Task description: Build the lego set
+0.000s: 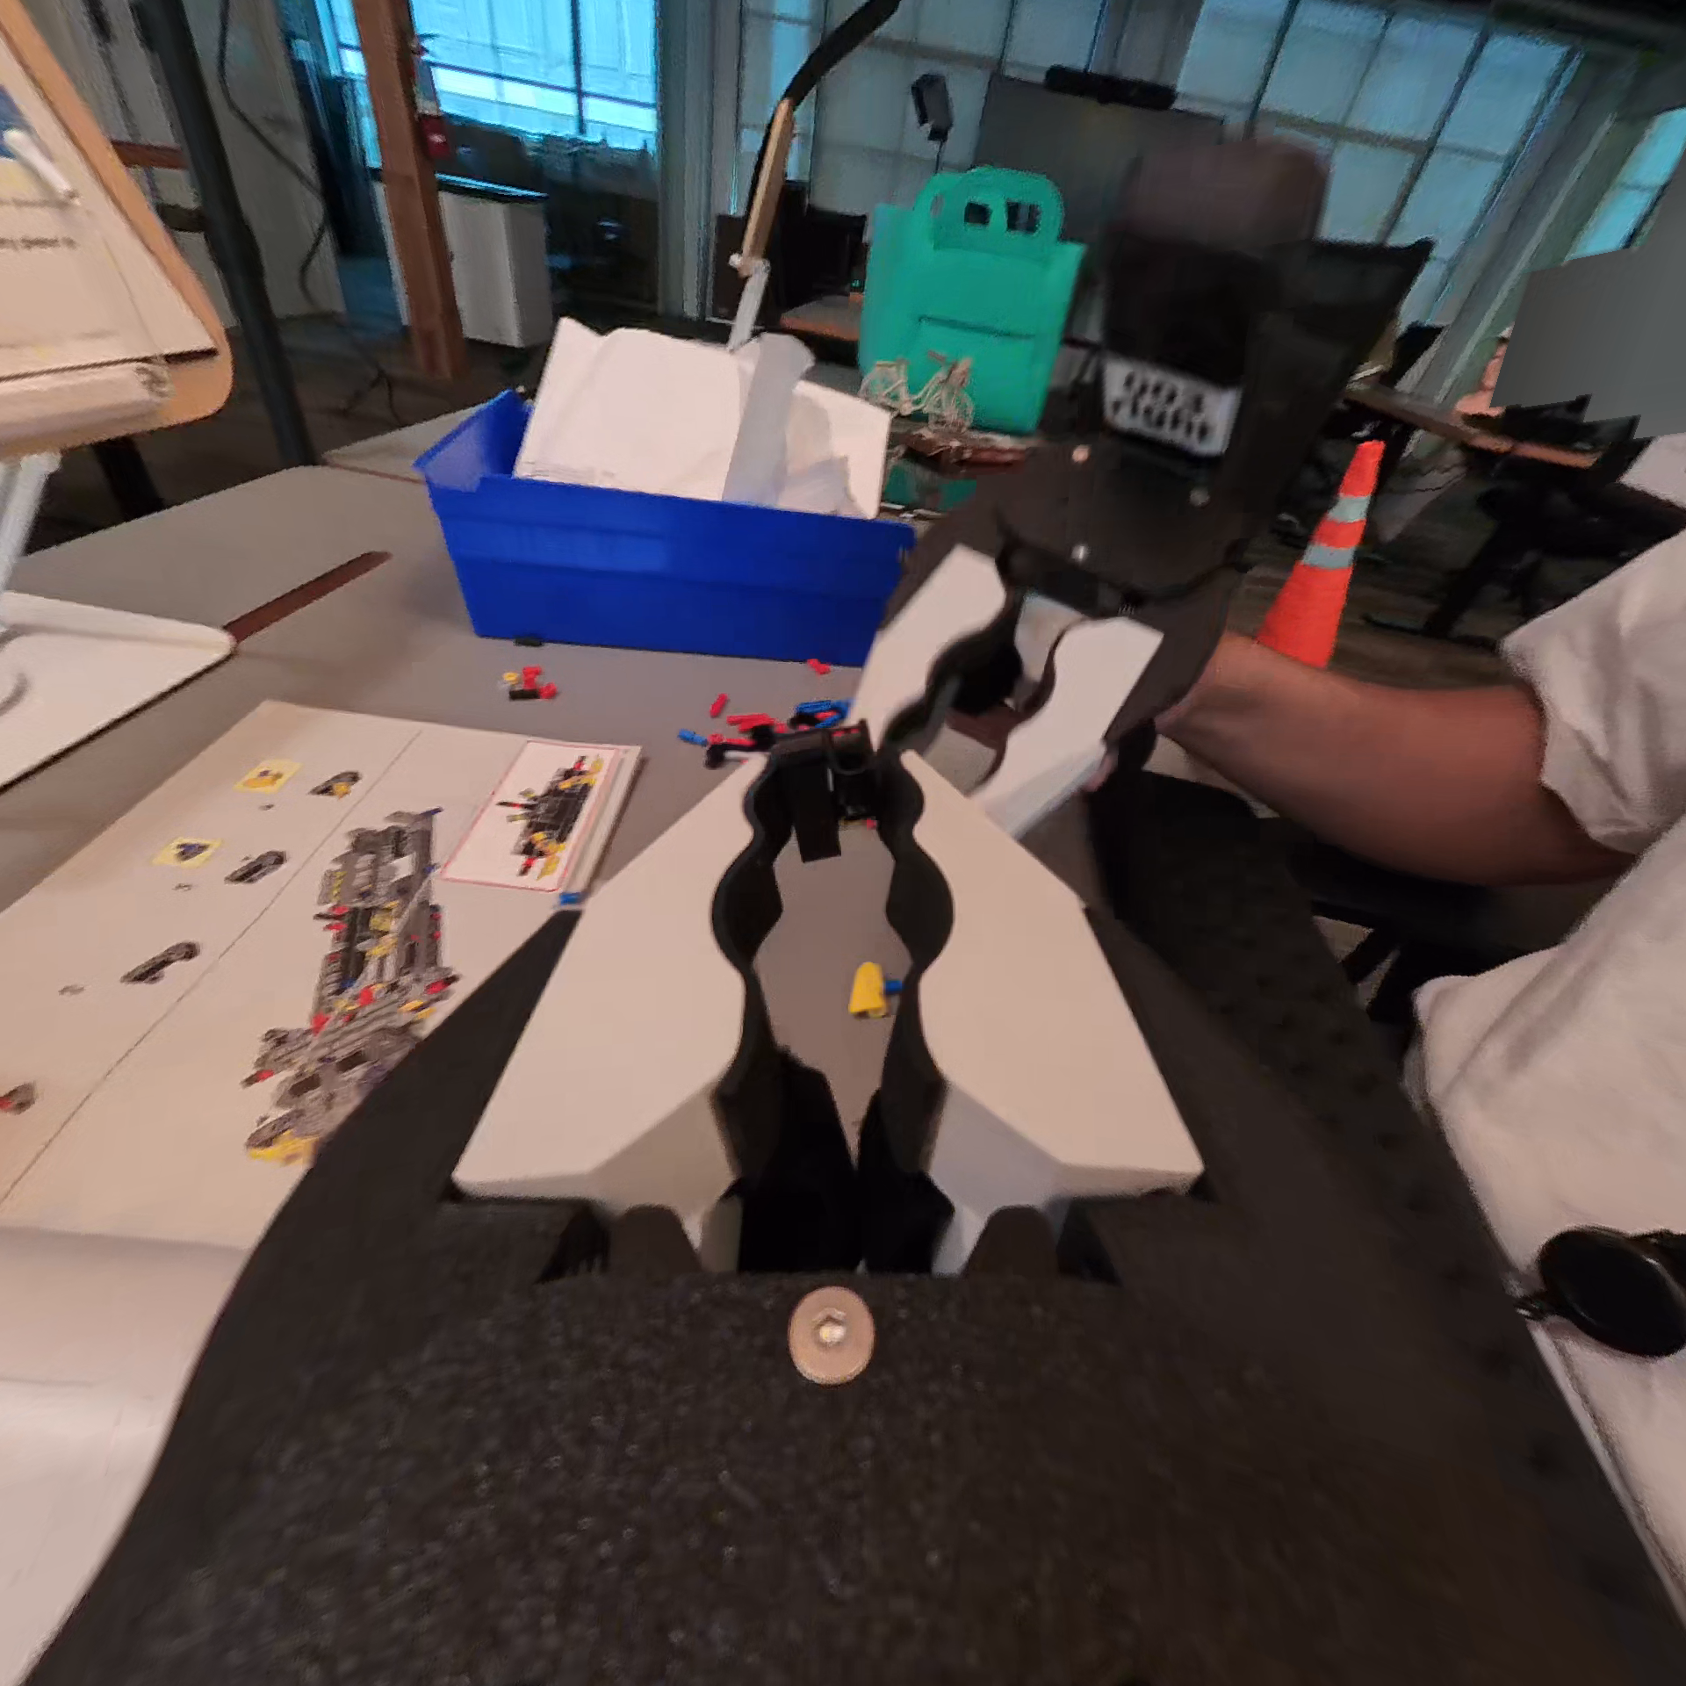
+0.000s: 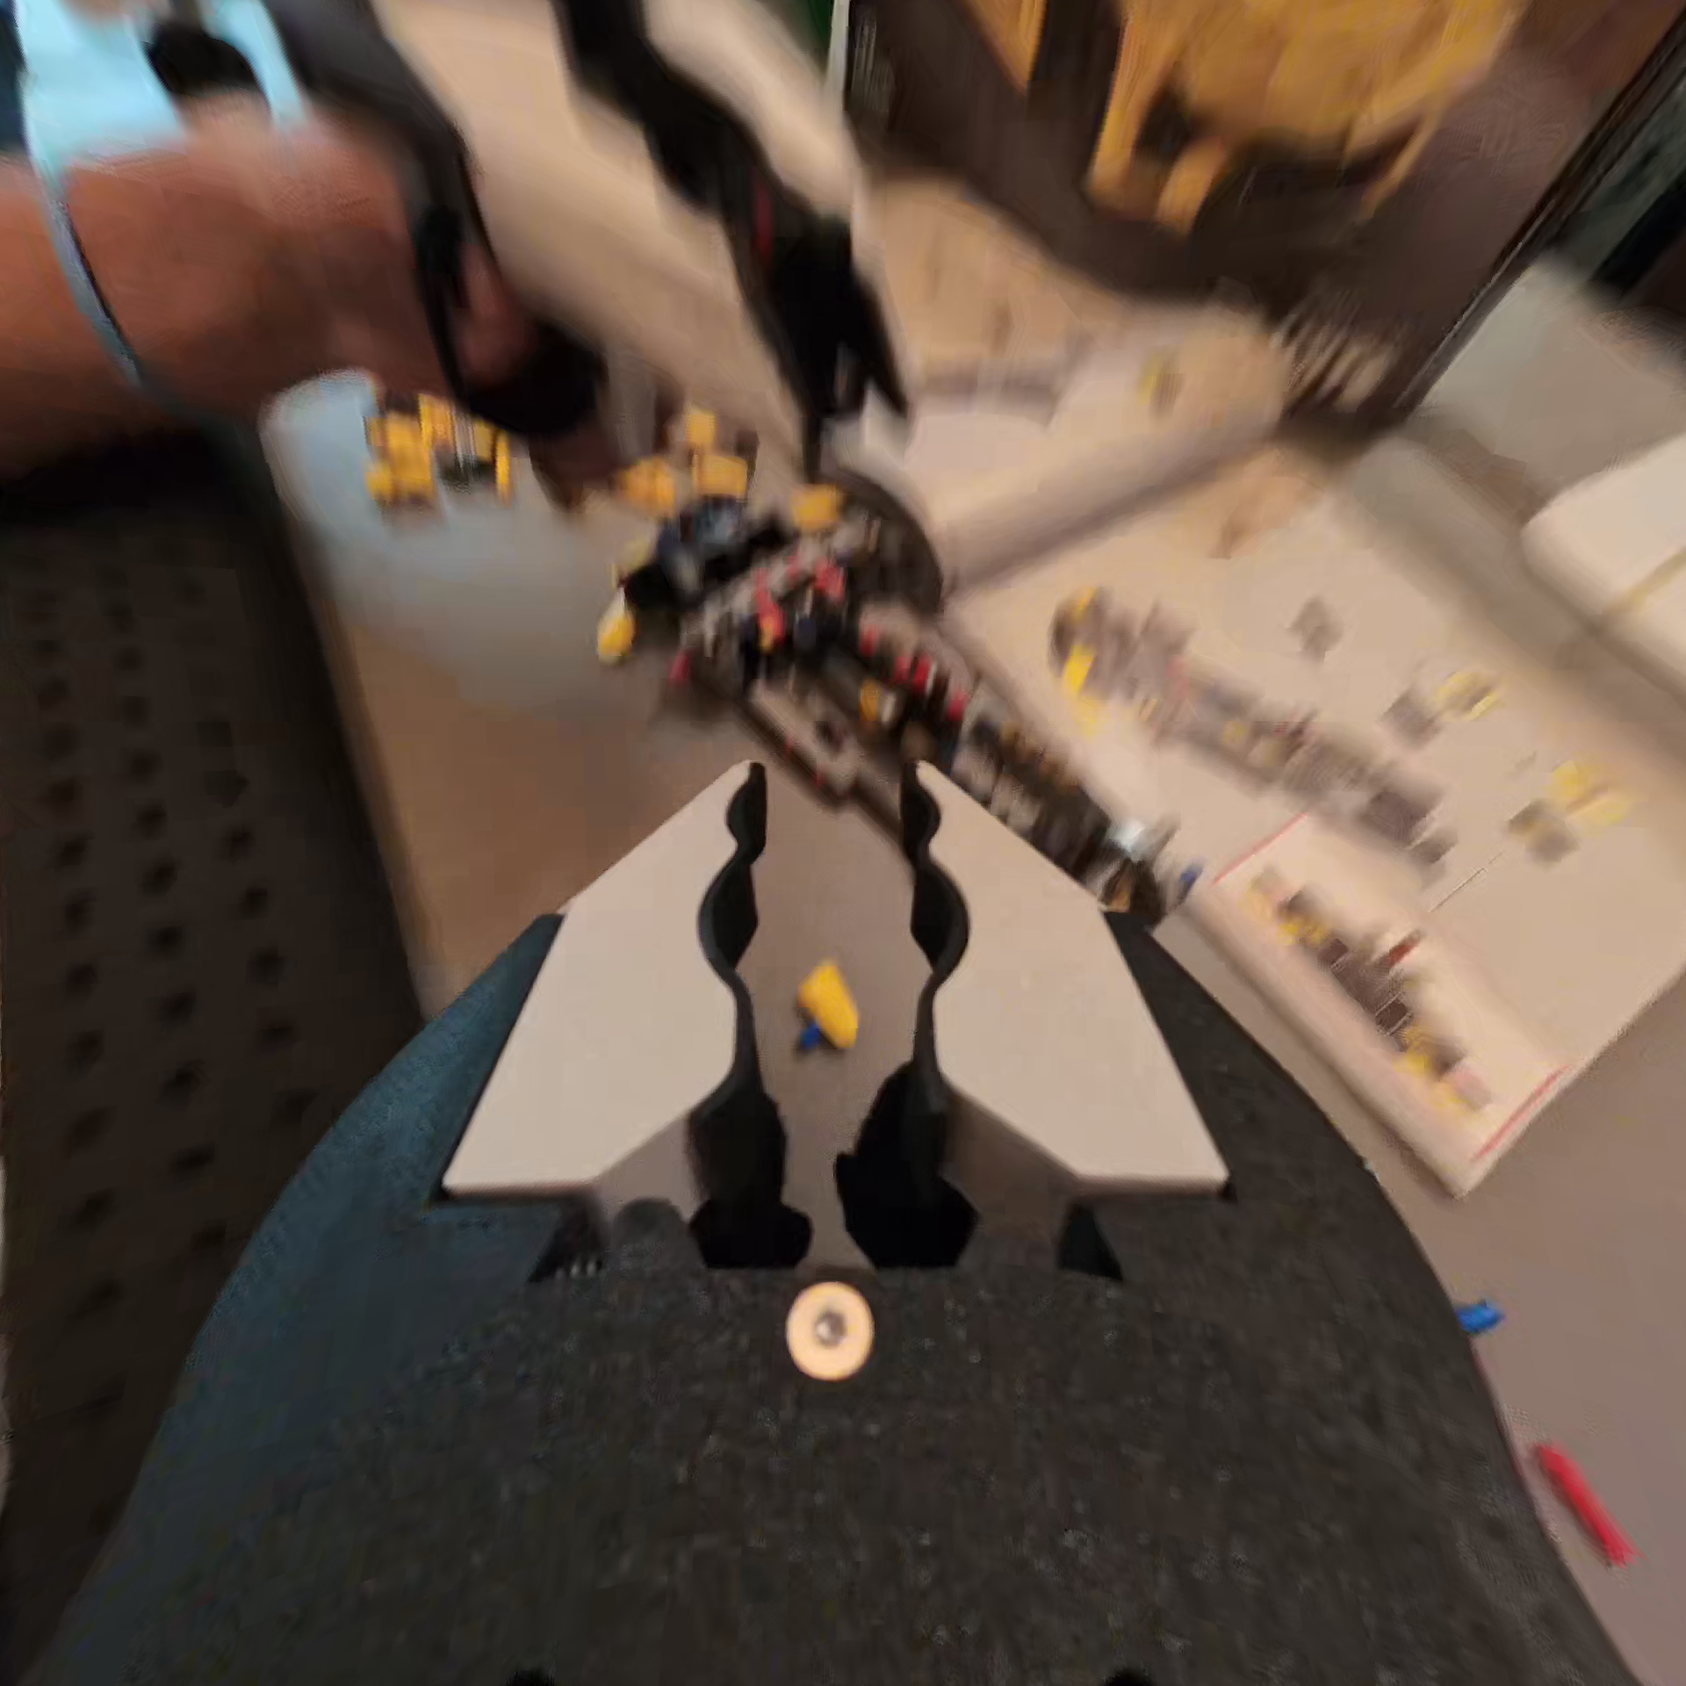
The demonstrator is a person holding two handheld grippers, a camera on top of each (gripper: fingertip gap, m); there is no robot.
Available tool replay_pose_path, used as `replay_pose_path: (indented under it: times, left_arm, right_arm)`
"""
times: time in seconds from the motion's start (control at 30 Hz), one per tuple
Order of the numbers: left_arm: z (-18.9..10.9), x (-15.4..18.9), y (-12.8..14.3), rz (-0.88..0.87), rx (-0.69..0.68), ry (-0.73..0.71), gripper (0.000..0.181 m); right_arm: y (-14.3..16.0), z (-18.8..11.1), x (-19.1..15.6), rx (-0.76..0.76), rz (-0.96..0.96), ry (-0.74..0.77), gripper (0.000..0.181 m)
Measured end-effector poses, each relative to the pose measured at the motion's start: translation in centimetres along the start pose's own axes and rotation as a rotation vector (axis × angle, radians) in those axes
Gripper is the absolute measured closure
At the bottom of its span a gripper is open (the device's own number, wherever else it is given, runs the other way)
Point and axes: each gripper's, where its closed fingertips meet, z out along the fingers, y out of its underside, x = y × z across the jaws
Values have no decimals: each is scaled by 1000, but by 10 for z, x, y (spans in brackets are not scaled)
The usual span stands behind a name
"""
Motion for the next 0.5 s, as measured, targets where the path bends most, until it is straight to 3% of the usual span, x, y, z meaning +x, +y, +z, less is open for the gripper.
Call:
replay_pose_path:
  times: [0.07, 0.13, 0.3, 0.5]
  left_arm:
    - [2, 7, -1, -54, 18, 49, 164]
    - [2, 11, -5, -160, 57, 108, 164]
    - [-1, 23, -22, -455, 180, 297, 165]
    - [3, 28, -19, -577, 177, 355, 165]
  right_arm:
    - [-44, -9, -3, 156, -68, 82, 152]
    - [-62, -11, -4, 197, -187, 198, 151]
    - [-74, -5, -6, 254, -358, 381, 152]
    - [-81, -11, -13, 326, -459, 452, 166]
